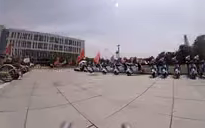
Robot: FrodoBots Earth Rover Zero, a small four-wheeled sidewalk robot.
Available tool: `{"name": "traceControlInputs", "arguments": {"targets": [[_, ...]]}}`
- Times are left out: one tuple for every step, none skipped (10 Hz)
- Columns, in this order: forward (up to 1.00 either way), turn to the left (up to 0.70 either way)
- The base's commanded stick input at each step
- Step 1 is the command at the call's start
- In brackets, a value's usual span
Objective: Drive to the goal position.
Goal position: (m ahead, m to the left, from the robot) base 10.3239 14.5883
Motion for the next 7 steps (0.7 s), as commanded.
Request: {"name": "traceControlInputs", "arguments": {"targets": [[0.00,1.00],[0.00,1.00],[0.00,1.00],[0.00,1.00],[0.00,1.00],[0.00,0.80],[0.00,0.26]]}}
